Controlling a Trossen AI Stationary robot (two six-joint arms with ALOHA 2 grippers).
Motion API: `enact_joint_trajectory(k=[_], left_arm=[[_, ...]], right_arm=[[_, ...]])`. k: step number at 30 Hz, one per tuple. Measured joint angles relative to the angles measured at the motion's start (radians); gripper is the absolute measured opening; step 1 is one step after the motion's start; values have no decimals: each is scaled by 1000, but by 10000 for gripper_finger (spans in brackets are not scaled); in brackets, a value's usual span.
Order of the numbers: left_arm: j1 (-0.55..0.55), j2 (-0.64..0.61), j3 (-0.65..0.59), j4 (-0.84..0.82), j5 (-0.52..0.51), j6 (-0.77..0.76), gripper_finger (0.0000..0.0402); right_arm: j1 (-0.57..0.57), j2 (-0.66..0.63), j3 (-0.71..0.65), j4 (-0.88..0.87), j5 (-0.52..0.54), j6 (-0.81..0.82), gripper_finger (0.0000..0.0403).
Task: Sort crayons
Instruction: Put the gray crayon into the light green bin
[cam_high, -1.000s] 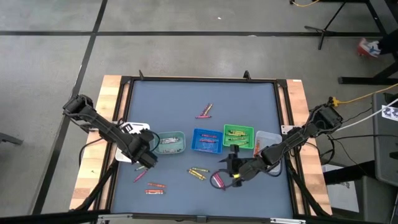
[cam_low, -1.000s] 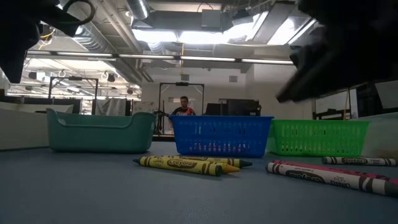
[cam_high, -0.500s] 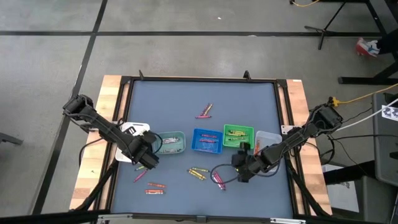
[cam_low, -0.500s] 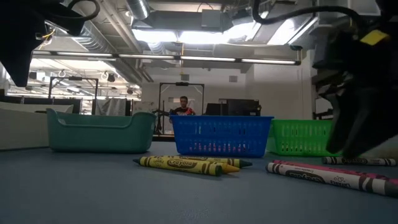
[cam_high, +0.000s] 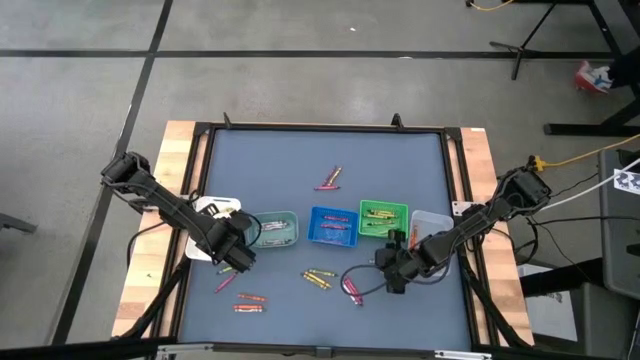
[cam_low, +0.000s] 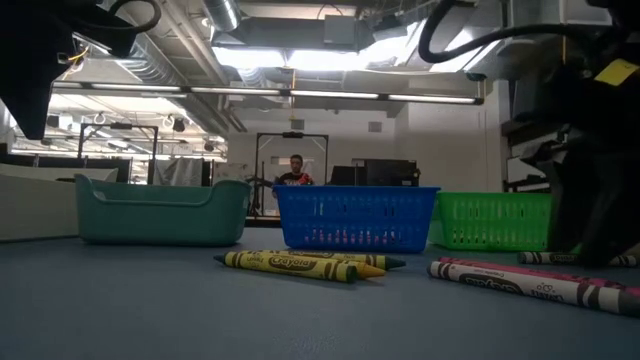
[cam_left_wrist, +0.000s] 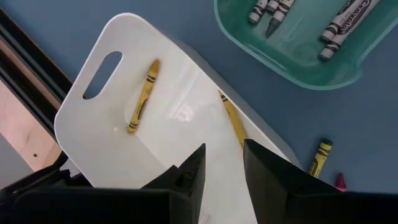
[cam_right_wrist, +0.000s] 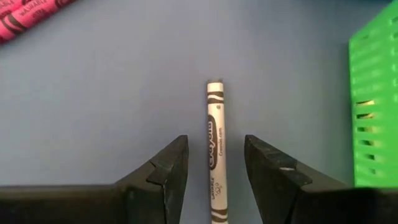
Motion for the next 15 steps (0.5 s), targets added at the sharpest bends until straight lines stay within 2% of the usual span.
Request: enact_joint_trajectory(k=[4,15], left_arm=[[0,0,0,2,0,0,92],[0,0,0,2,0,0,92]], right_arm=[[0,0,0,0,-20,0,141],[0,0,0,1,-61,-1,47]])
